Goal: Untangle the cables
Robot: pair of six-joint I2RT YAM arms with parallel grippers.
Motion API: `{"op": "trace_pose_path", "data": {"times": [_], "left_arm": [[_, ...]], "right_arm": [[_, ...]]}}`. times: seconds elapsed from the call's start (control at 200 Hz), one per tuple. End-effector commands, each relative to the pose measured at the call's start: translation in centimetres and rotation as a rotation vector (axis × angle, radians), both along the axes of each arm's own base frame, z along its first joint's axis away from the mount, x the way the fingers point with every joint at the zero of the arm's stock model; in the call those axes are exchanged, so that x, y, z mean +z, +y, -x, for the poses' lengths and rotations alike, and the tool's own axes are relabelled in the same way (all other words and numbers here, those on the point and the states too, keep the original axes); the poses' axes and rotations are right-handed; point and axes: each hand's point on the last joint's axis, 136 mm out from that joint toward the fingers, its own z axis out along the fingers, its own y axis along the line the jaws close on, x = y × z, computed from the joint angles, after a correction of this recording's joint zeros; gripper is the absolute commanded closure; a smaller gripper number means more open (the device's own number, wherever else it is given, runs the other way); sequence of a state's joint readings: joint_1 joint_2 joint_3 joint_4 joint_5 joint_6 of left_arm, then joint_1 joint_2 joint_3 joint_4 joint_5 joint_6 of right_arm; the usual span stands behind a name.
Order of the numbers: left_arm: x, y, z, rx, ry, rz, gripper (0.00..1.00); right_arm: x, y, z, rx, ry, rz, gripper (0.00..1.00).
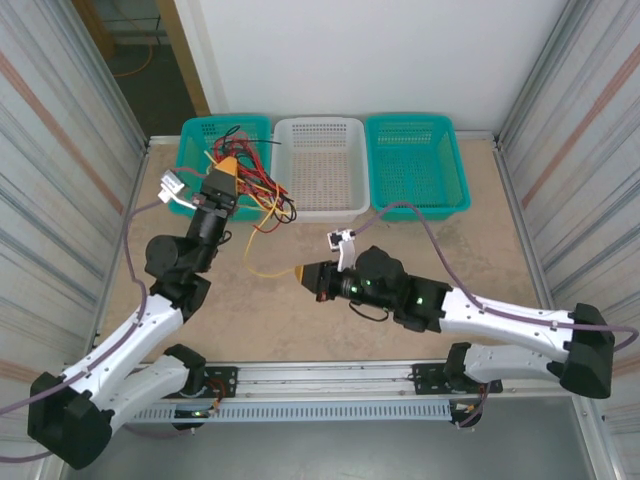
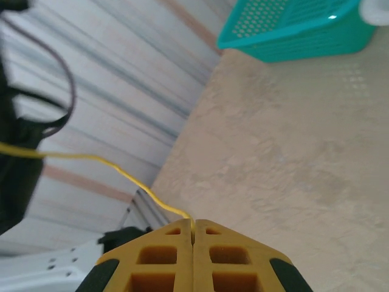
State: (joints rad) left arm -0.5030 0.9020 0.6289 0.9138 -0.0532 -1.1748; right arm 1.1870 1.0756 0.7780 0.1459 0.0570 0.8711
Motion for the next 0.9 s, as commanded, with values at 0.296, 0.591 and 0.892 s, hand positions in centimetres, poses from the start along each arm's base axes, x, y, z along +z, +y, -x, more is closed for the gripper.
{"op": "trace_pose_path", "data": {"times": [0.296, 0.591, 0.892], "left_arm": [[-6.5, 2.7, -1.5, 0.218, 0.119, -0.161, 1.0], [-12.9, 5.4, -1.0, 0.256, 0.261, -0.199, 1.0], [-18.3, 6.9, 0.7, 0.253, 0.388, -0.232, 1.0]], "right_arm": [[15.1, -9.2, 2.5, -0.151, -0.343, -0.125, 1.0], [21.7, -17.1, 0.4, -0.383, -0.514, -0.067, 1.0], [21.2, -22.6, -3.2, -0.641, -0.495, 0.101, 1.0]]}}
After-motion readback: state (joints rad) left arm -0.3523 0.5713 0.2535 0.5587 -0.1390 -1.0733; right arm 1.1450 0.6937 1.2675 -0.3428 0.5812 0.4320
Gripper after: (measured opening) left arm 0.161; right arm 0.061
